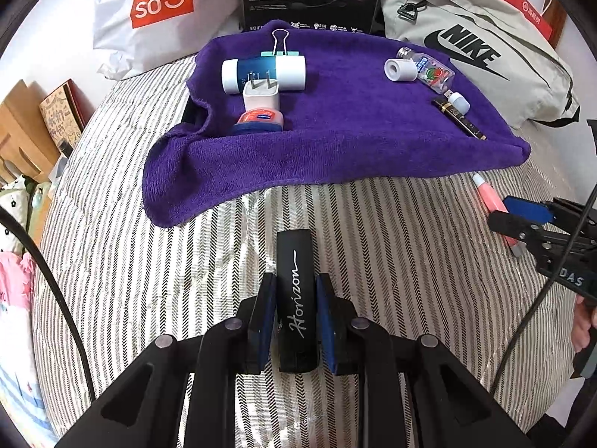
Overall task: Organize rigid objects
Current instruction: 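Carry the Horizon case and pink pen over the towel with both tools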
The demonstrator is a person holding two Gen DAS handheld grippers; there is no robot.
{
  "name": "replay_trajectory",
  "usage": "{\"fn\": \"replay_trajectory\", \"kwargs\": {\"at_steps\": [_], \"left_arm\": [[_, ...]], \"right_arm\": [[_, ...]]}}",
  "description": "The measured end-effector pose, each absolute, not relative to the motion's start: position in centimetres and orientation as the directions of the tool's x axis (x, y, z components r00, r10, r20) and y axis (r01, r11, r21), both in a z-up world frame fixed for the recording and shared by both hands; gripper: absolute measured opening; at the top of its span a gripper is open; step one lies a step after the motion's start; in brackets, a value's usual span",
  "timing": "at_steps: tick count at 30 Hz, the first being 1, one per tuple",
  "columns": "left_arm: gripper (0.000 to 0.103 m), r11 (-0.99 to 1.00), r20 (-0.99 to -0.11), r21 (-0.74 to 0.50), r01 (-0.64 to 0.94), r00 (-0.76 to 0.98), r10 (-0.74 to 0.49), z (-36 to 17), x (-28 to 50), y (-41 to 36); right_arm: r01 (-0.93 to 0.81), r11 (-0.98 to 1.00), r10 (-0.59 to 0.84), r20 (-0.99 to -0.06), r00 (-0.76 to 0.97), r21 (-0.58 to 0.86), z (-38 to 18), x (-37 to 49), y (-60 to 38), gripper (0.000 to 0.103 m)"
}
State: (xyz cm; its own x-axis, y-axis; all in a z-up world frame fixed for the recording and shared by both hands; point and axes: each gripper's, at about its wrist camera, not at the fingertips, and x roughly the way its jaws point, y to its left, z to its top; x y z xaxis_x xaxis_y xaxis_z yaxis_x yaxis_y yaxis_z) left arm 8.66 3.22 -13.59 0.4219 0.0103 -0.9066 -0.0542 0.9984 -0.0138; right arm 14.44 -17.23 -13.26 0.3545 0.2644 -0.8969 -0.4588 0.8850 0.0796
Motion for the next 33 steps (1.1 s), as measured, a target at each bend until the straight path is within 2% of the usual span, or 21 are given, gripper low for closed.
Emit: {"fn": "replay_trajectory", "kwargs": {"at_steps": [5,10,13,18,24,30,33], "left_arm": [[0.022,0.999,-0.9,-0.007,-0.052,0.435,0.017,-13.6,8.7,3.3],[0.022,0.999,-0.895,-0.011,-0.052,0.445,0.013,-13.5,8.3,3.1],[0.022,0.998,-0.892,-0.014,-0.055,0.453,0.012,-13.6,8.2,3.1],[0.022,0.998,-0.886,-0.016,-0.06,0.464,0.013,-13.6,8.1,3.1],[0.022,0.998,-0.883,-0.018,-0.068,0.469,0.016,-13.6,7.9,3.1],[0.022,0.998,-0.878,-0.026,-0.057,0.479,0.004,-13.5,7.8,3.2],[0.021,0.999,-0.878,-0.027,-0.045,0.479,-0.003,-13.5,7.8,3.3]], "right_arm": [[-0.465,0.885,0.2,-0.885,0.419,-0.02,-13.6,13.5,-16.1,0.037],[-0.44,0.898,0.211,-0.882,0.422,0.004,-13.5,13.5,-16.5,0.035],[-0.444,0.896,0.201,-0.891,0.407,0.0,-13.4,13.5,-16.4,0.024],[-0.447,0.894,0.18,-0.88,0.44,-0.041,-13.5,13.0,-15.7,0.023],[-0.424,0.905,0.192,-0.874,0.446,-0.017,-13.6,13.1,-15.9,0.025],[-0.437,0.898,0.166,-0.886,0.433,-0.045,-13.5,12.8,-15.4,0.021],[-0.426,0.905,0.193,-0.882,0.431,-0.01,-13.6,13.0,-15.9,0.022]]}}
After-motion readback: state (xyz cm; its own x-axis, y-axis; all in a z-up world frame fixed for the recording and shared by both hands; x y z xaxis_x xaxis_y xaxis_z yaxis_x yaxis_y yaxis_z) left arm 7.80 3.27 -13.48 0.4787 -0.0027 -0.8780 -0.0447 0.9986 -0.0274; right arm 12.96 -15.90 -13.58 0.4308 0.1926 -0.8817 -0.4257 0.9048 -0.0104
